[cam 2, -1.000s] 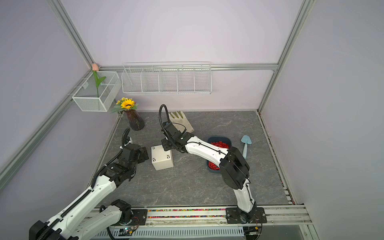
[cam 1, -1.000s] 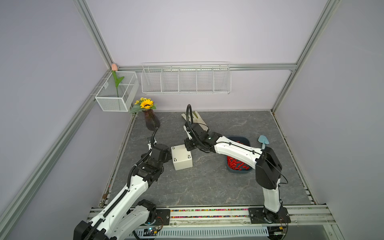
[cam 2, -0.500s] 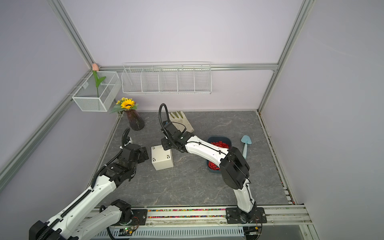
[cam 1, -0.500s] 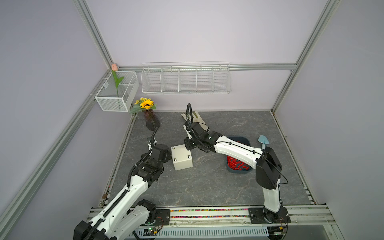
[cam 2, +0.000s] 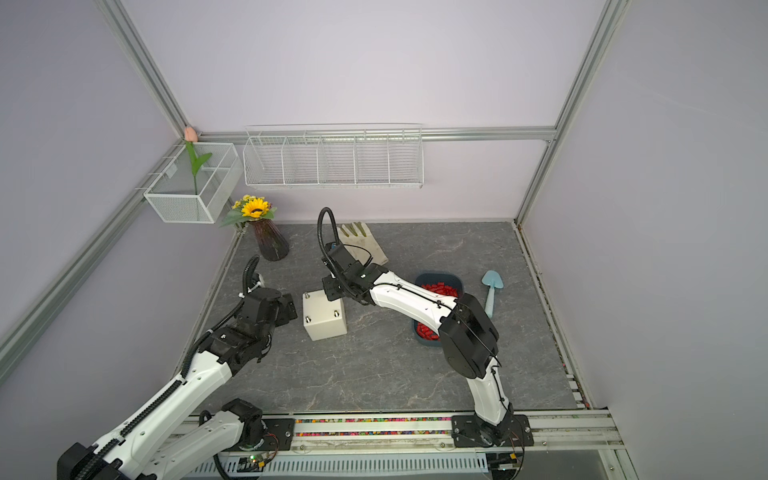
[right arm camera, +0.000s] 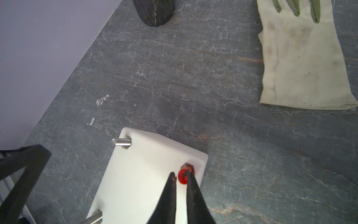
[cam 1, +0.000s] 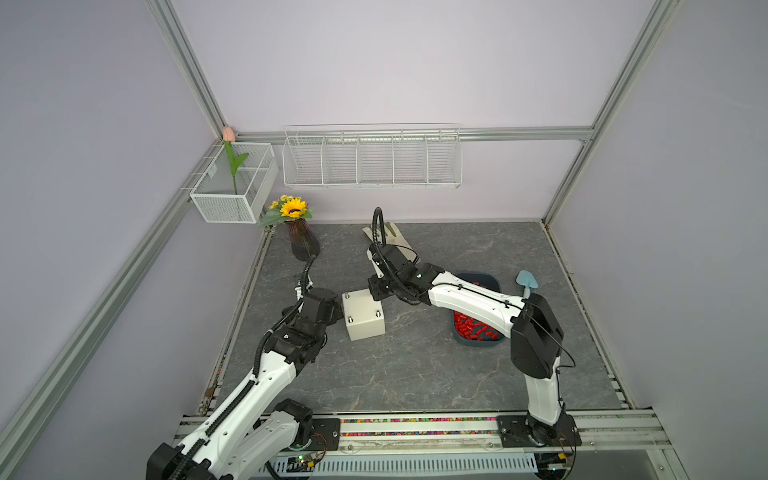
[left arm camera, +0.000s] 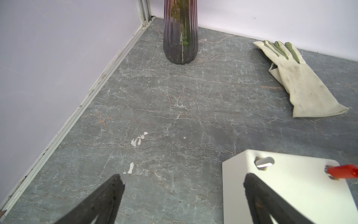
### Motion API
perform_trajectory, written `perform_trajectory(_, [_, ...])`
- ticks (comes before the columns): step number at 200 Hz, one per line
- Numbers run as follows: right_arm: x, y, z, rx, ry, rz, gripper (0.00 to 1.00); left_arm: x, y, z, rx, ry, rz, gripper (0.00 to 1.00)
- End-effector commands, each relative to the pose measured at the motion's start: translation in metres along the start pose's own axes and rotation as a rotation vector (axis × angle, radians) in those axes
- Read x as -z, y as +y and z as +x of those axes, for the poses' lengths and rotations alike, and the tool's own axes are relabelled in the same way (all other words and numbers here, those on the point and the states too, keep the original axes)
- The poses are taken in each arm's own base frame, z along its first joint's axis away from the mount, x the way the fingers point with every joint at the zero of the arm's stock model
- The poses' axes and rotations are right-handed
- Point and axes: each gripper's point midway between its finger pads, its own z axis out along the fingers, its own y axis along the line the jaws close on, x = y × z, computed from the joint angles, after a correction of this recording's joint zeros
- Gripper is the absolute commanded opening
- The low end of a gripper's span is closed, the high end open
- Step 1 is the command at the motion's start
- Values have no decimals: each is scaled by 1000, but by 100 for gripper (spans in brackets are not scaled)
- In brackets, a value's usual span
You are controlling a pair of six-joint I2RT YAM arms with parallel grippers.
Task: Cover the protruding screws with screw protection sleeves
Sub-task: Attach the screw protection sleeve to the screw.
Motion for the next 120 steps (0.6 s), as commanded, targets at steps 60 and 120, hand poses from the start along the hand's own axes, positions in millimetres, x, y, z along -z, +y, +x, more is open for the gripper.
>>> perform_trajectory(60, [-19, -11, 25, -26, 69, 18, 15, 1, 6, -1, 17, -15, -16, 99])
perform_trajectory(120, [-15, -10, 21, -27, 57, 15, 15, 1, 6, 0, 21, -16, -18, 99])
